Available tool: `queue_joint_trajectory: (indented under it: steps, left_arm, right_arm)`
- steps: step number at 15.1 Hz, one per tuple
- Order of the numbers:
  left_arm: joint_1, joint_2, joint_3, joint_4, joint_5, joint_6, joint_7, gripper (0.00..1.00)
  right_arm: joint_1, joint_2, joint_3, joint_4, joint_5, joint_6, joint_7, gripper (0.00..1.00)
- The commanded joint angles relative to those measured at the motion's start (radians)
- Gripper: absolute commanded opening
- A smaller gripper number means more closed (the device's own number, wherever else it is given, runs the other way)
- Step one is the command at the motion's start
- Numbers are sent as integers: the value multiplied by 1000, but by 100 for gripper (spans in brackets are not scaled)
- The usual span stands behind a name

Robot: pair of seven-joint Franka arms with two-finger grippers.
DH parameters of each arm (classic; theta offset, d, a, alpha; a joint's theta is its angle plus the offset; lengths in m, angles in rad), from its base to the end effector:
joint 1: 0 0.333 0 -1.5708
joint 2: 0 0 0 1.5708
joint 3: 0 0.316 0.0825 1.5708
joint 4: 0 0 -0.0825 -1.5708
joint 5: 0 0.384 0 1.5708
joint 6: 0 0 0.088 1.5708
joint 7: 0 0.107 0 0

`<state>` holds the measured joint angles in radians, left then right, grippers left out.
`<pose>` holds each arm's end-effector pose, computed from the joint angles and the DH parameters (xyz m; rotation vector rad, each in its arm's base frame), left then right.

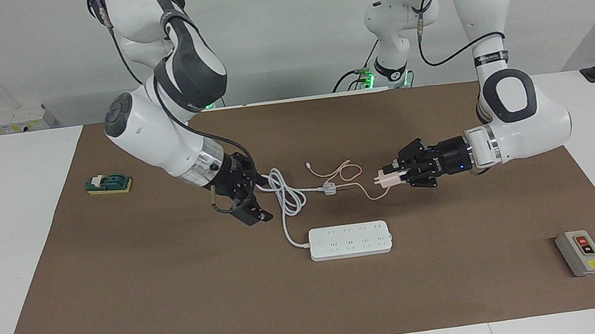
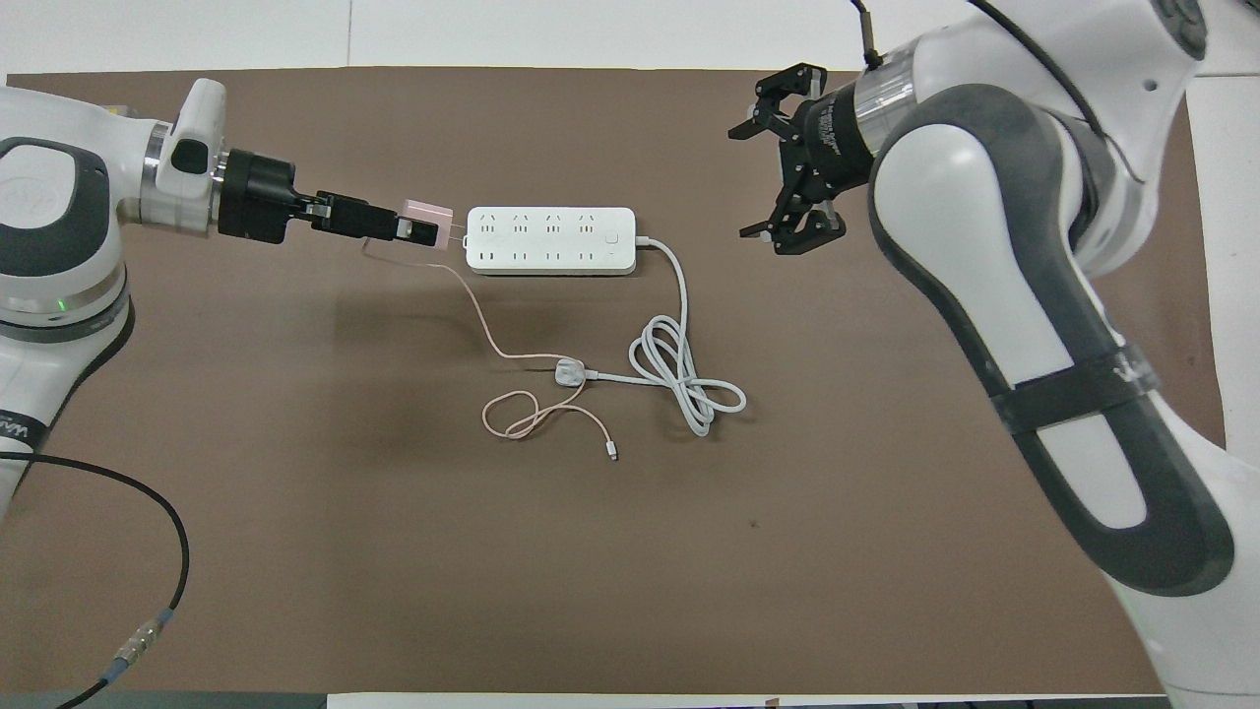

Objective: Plug charger into power strip
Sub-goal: 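Open the right gripper and withdraw while the left gripper holds charger, then carry the charger with the left gripper to the power strip's end socket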

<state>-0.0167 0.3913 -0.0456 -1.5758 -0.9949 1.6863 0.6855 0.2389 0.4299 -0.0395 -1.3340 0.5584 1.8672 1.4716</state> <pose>0.6489 -0.1172 0.4363 2.0704 -0.4956 0.0652 0.6770 0.1837 0.5067 -2.0444 1.7329 0.4420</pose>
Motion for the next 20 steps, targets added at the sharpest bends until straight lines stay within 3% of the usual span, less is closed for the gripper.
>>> queue_joint_trajectory:
  steps: [1, 6, 9, 15, 17, 20]
  left_arm:
    - [1, 1, 6, 86, 207, -36, -15, 0]
    - [-63, 17, -4, 157, 487, -73, -11, 0]
    - [-118, 24, -2, 178, 588, -41, -1, 0]
    - [-244, 51, -5, 149, 886, 307, 385, 0]
    - [-261, 43, -2, 99, 910, 340, 413, 0]
    - [-284, 49, -5, 63, 1024, 346, 420, 0]
  right_arm:
    - [-65, -39, 9, -13, -78, -106, -243, 100]
    - [-125, -95, 9, -21, -273, -262, -685, 100]
    - [-136, -115, 9, -22, -368, -281, -888, 100]
    - [-153, -227, 9, -83, -526, -295, -1331, 100]
    - [-173, -308, 9, -158, -538, -296, -1462, 100]
    - [-200, -410, 9, -263, -538, -301, -1516, 100]
